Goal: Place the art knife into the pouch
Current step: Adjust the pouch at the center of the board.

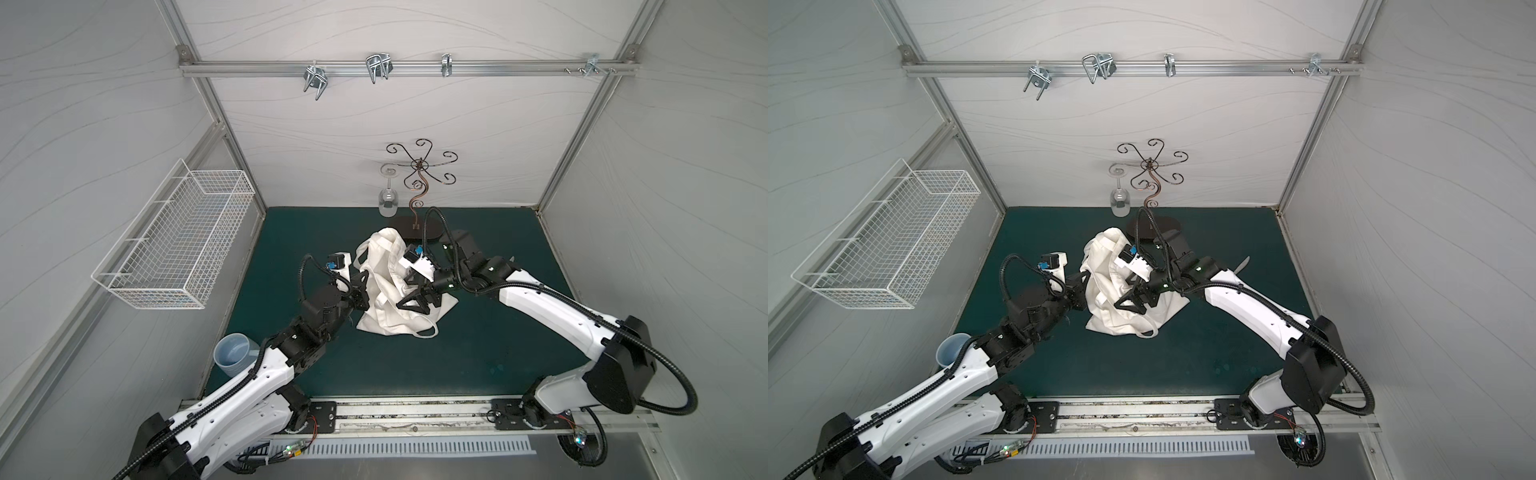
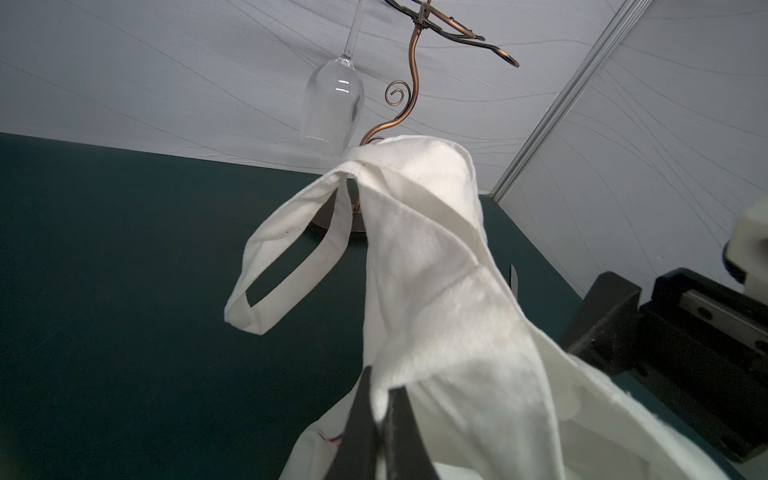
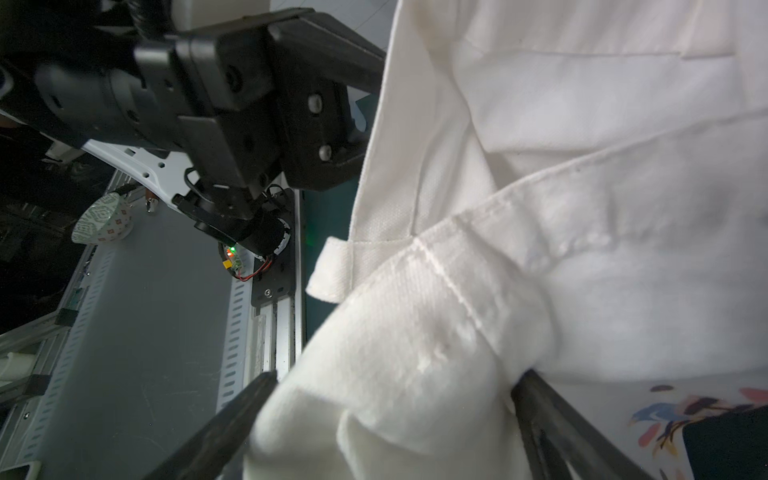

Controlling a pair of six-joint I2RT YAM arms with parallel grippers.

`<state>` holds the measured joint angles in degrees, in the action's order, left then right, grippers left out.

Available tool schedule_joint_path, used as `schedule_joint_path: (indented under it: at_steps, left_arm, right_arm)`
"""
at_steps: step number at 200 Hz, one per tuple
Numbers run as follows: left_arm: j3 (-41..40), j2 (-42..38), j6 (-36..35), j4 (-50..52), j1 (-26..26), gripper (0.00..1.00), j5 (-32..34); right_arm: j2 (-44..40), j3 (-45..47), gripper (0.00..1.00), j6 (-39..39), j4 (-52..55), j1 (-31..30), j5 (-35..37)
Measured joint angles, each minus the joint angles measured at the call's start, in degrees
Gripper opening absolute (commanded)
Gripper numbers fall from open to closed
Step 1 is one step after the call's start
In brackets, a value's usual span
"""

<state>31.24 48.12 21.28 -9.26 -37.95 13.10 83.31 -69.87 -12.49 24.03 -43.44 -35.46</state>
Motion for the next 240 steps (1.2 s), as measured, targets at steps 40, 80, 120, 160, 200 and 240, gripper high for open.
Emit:
schedule_joint_path:
  at_steps: [40, 80, 120, 160, 200, 240]
  left_arm:
    - [0.0, 0.0, 0.0, 0.0, 0.0, 0.00, -0.1]
    - [0.0, 0.1, 0.2, -0.1, 0.0, 0.00, -0.1]
    - [0.0, 1.0, 0.2, -0.7, 0.0, 0.00, -0.3]
    - [0.0, 1.6, 0.3, -1.0, 0.0, 0.00, -0.7]
    - [0.0, 1.6, 0.4, -1.0, 0.0, 0.00, -1.1]
    - [0.0, 1.6, 0.4, -0.9, 0.0, 0.00, -1.2]
  right_arm:
    - [-0.3, -1.9, 0.99, -1.4, 2.2, 0.4, 4.2]
    - [-5.1, -2.2, 0.99, -1.5, 4.0, 4.1, 4.3]
    - [-11.7, -1.8, 0.99, -0.4, 3.2, 9.7, 1.1]
    - [-12.5, -0.5, 0.95, 1.4, 1.9, 13.9, -2.0]
    - [-7.9, -0.5, 0.93, 2.0, 1.9, 12.0, -3.1]
    - [-2.9, -0.5, 0.88, 1.9, 2.0, 6.1, -1.8]
